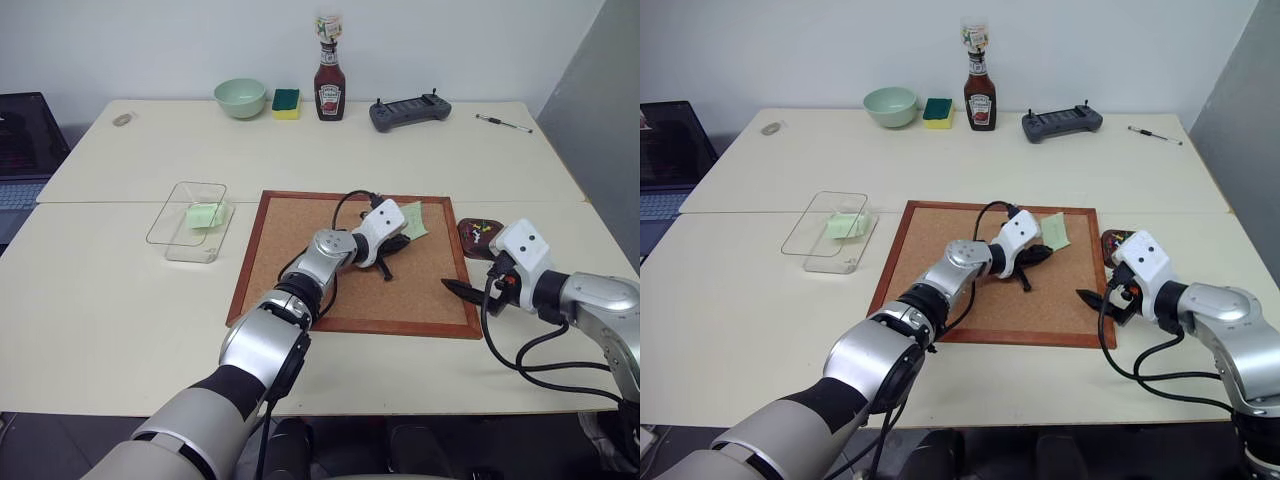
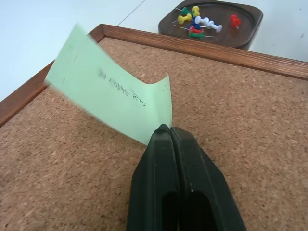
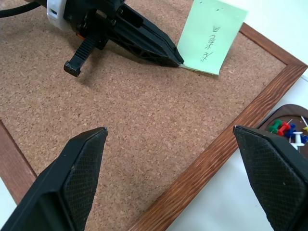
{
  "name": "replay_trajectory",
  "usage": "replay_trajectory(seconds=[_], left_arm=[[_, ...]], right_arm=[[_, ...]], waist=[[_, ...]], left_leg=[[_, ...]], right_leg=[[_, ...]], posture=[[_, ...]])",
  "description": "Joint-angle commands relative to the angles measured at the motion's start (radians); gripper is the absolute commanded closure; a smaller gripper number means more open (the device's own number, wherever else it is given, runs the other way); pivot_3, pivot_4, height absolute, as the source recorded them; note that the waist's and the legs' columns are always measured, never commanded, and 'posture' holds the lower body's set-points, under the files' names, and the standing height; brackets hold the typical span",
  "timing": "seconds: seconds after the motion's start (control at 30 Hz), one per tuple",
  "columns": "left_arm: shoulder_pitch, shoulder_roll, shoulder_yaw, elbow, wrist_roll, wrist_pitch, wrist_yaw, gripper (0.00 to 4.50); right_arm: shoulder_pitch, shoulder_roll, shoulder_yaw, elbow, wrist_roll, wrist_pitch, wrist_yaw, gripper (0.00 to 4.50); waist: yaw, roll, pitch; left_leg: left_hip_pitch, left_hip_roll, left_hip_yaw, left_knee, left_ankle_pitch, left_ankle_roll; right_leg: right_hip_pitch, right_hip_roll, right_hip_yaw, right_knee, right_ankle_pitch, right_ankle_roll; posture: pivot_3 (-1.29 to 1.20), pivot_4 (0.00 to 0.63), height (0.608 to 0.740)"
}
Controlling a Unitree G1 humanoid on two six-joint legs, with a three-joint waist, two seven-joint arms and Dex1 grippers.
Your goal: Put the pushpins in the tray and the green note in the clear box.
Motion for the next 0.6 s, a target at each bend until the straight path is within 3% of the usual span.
replay_trajectory(seconds=[0.03,0.4,0.6], left_arm=[[-0.036,0.019,0.037,-0.024,-0.013,-0.016,0.014,4.47],[-0.024,0.093,0.120,-0.129,-0.061,-0.023,-0.020,4.47],[0.089,0.138,0.128,-0.414,-0.110,0.087,-0.064,4.47]], right_arm=[[-0.018,-0.004,-0.007,-0.032,0.014,-0.003,-0.007,0.05],[-0.040,0.002,0.011,-0.016,0.013,-0.013,-0.005,0.05],[-0.071,0.025,0.037,-0.024,0.037,-0.032,0.020,0.05]], waist=[[0.000,0.000,0.000],[0.000,0.000,0.000],[-0.004,0.000,0.000]], left_leg=[[0.000,0.000,0.000,0.000,0.000,0.000],[0.000,0.000,0.000,0.000,0.000,0.000],[0.000,0.000,-0.001,0.000,0.000,0.000]], right_leg=[[0.000,0.000,0.000,0.000,0.000,0.000],[0.000,0.000,0.000,0.000,0.000,0.000],[0.000,0.000,0.000,0.000,0.000,0.000]], posture=[[0.00,0.150,0.740],[0.00,0.150,0.740],[0.00,0.150,0.740]])
